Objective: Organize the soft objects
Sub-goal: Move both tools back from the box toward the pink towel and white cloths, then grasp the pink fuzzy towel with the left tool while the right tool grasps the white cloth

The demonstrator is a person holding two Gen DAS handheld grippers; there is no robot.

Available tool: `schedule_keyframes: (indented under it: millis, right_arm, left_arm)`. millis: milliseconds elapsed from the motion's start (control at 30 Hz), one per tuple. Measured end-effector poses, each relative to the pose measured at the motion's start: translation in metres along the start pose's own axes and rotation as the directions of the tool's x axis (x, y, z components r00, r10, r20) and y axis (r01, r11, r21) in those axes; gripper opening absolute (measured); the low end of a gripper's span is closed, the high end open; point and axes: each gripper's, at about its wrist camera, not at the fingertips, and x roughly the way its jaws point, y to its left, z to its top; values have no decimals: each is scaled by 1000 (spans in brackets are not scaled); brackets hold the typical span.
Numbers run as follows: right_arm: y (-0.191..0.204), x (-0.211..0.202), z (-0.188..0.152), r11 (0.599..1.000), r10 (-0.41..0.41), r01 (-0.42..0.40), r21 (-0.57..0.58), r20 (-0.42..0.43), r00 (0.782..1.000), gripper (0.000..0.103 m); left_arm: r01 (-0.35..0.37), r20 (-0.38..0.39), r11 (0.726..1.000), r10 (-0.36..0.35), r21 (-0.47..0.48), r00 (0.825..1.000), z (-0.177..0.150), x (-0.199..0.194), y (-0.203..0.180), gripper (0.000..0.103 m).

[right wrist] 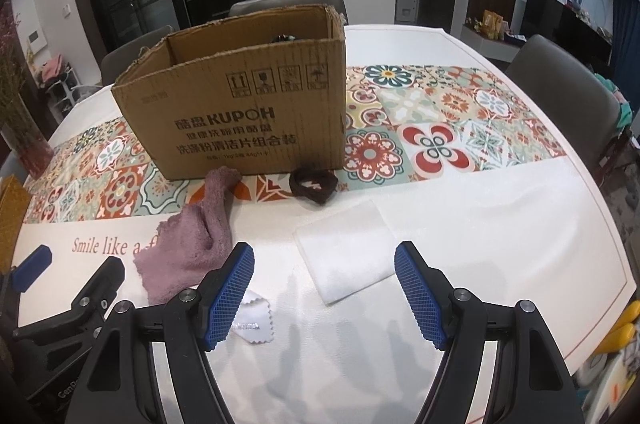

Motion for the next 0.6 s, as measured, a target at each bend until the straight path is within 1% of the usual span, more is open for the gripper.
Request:
schedule_keyframes:
  millis: [233, 333, 467, 600]
  right_arm:
    - [-2, 13, -8, 1000, 13, -13, 2, -19, 1000, 74]
    - [-5, 19, -9, 1000, 4, -4, 8, -28, 1000, 74]
    - [-10, 22, -11, 1000, -18, 18, -3, -17, 1000, 74]
    - [-20, 33, -11, 1000, -10, 11, 21, -42, 999, 74]
  left_arm:
    - [31, 18, 999, -31, -4, 999, -4, 8, -4, 103]
    - [31, 13, 999, -31, 5, 999, -4, 15, -9, 103]
    - [34, -1, 999, -34, 15, 999, -5, 25, -17, 103]
    - [46, -15, 999, -45, 23, 999, -5, 34, -25, 102]
